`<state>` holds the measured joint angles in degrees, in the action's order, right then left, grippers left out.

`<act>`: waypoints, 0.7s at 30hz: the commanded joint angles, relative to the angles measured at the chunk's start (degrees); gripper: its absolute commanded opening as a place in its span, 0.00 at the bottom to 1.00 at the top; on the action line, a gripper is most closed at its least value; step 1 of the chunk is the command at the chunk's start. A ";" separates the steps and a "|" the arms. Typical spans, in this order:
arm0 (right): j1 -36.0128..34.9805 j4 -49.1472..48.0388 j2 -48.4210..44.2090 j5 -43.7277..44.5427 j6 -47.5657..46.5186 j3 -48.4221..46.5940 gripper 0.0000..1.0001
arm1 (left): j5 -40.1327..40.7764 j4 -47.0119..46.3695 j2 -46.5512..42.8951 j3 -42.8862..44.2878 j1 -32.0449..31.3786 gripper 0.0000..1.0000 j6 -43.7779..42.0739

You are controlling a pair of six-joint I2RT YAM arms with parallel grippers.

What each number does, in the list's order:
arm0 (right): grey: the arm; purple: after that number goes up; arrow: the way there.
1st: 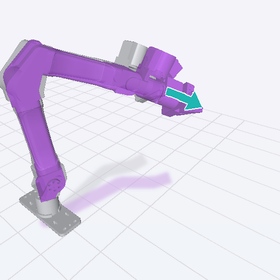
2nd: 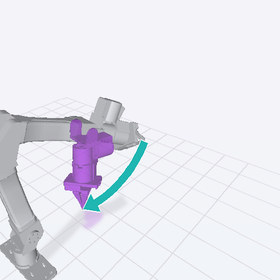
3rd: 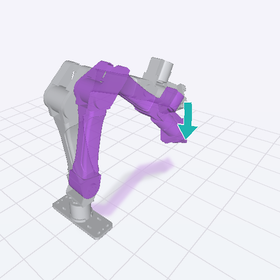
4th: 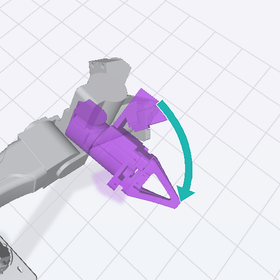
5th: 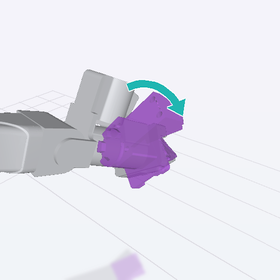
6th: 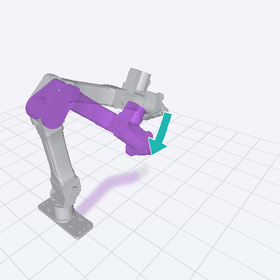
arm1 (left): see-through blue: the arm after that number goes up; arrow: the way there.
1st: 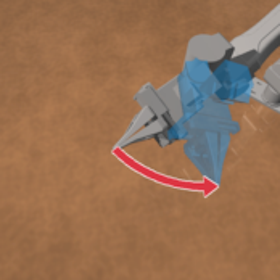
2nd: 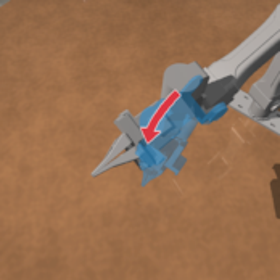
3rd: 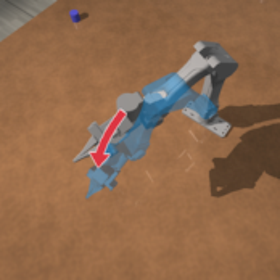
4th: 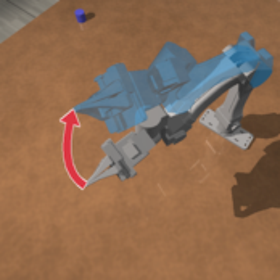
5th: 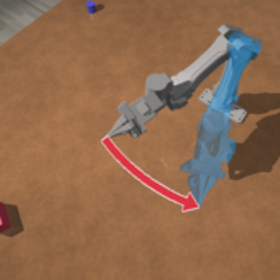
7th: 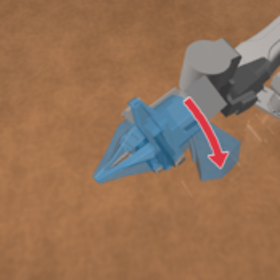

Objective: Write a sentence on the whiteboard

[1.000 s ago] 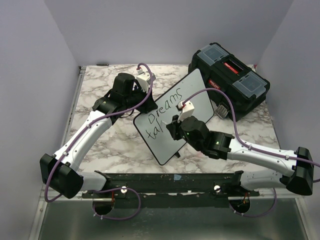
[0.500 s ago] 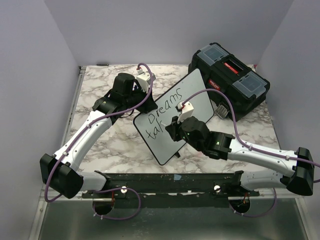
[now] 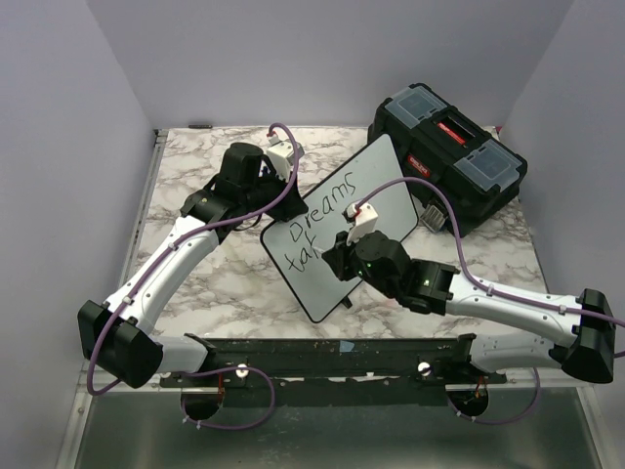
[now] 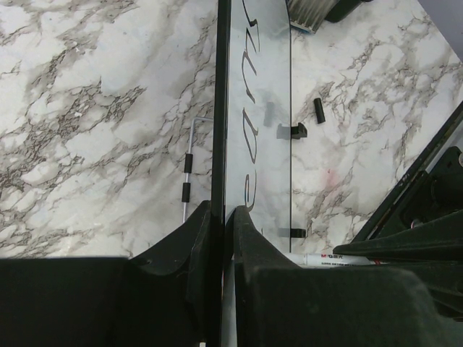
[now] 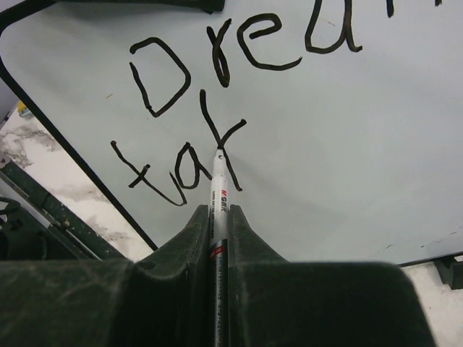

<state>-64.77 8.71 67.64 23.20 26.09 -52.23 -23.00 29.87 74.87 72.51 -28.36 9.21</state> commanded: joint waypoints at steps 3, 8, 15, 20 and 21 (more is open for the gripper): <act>-0.03 1.11 0.47 -1.11 1.22 2.43 0.01 | 1.78 8.61 1.74 -2.16 -1.79 0.00 -3.48; -0.02 2.03 0.43 1.30 1.52 2.77 0.01 | 1.69 8.63 1.81 -2.12 -1.74 0.00 -3.49; 0.01 3.77 1.09 4.35 1.44 2.88 0.01 | 1.72 8.50 2.00 -2.11 -1.79 0.00 -3.48; 0.11 4.46 0.68 5.36 0.92 3.38 0.01 | 1.82 8.63 2.32 -2.11 -1.87 0.00 -3.45; 0.24 4.68 0.52 5.65 0.85 3.39 0.01 | 1.82 8.63 2.38 -2.11 -1.87 0.00 -3.47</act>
<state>-64.93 9.76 67.13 25.15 27.18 -50.70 -22.96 29.69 75.05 72.51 -28.36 9.17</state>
